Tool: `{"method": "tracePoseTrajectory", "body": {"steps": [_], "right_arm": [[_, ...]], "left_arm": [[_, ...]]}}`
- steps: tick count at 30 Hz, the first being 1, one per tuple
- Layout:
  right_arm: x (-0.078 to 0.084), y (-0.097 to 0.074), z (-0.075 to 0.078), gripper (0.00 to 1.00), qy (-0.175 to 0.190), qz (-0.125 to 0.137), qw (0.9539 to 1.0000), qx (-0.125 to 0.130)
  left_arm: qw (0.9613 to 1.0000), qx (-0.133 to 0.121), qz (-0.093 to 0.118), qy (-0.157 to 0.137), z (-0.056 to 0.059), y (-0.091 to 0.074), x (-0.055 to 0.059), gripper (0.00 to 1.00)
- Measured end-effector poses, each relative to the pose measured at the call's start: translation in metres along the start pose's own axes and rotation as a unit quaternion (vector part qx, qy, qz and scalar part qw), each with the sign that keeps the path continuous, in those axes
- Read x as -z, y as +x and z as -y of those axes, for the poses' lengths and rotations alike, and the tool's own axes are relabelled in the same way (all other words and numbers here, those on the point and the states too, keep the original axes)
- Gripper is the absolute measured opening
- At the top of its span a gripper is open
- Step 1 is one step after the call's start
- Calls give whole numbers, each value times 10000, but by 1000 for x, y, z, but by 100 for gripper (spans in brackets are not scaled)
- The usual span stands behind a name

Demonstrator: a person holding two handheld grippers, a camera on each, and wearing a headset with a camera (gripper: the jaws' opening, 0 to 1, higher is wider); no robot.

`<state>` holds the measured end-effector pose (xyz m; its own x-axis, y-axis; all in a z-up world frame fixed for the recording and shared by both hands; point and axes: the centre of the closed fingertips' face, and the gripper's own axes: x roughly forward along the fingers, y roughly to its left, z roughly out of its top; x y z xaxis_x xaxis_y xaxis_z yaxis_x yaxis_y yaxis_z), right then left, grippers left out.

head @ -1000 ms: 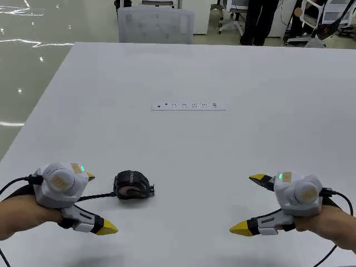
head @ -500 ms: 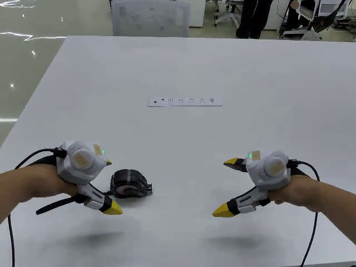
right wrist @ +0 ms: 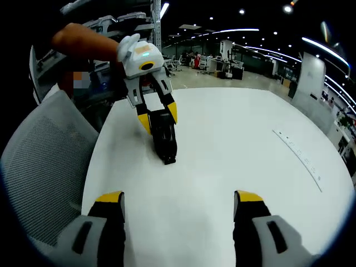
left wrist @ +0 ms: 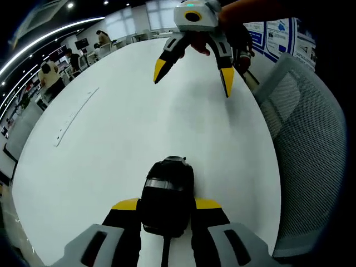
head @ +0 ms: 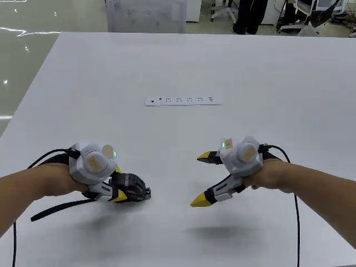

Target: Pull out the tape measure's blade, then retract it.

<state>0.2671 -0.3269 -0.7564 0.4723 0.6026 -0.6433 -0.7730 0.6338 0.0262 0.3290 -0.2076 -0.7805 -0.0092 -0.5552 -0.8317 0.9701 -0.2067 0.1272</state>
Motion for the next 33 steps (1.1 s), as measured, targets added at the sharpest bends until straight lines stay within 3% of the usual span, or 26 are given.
{"method": "tracePoseTrajectory", "body": {"steps": [6, 9, 11, 13, 17, 20, 28, 33], "right_arm": [[-2, 30, -9, 70, -209, -200, 9993, -237], [-10, 46, -17, 67, -47, -136, 9991, -407], [-9, 57, -20, 64, -250, -233, 9984, -447], [-12, 68, -24, 58, -251, -242, 9981, -499], [-16, 85, -29, 54, -455, -266, 9972, -522], [-17, 93, -33, 45, -557, -345, 9959, -617], [-14, 108, -29, 26, -833, -620, 9934, -487], [-18, 111, -25, 19, -994, -598, 9918, -538]], "left_arm": [[9999, 0, 87, 71, -1, -1, 2, 30], [9999, 19, 119, 79, -1, -1, 1, 30], [9997, 86, 132, 164, 0, -1, 1, 30], [9998, 117, 121, 72, -1, -1, 1, 30], [9997, 135, 175, 41, -1, 0, 1, 30], [9998, 140, 159, 22, 0, 0, 0, 30], [9997, 66, 241, -52, 0, 0, -1, 30], [9996, 114, 241, 21, 1, 0, 0, 30]]}}
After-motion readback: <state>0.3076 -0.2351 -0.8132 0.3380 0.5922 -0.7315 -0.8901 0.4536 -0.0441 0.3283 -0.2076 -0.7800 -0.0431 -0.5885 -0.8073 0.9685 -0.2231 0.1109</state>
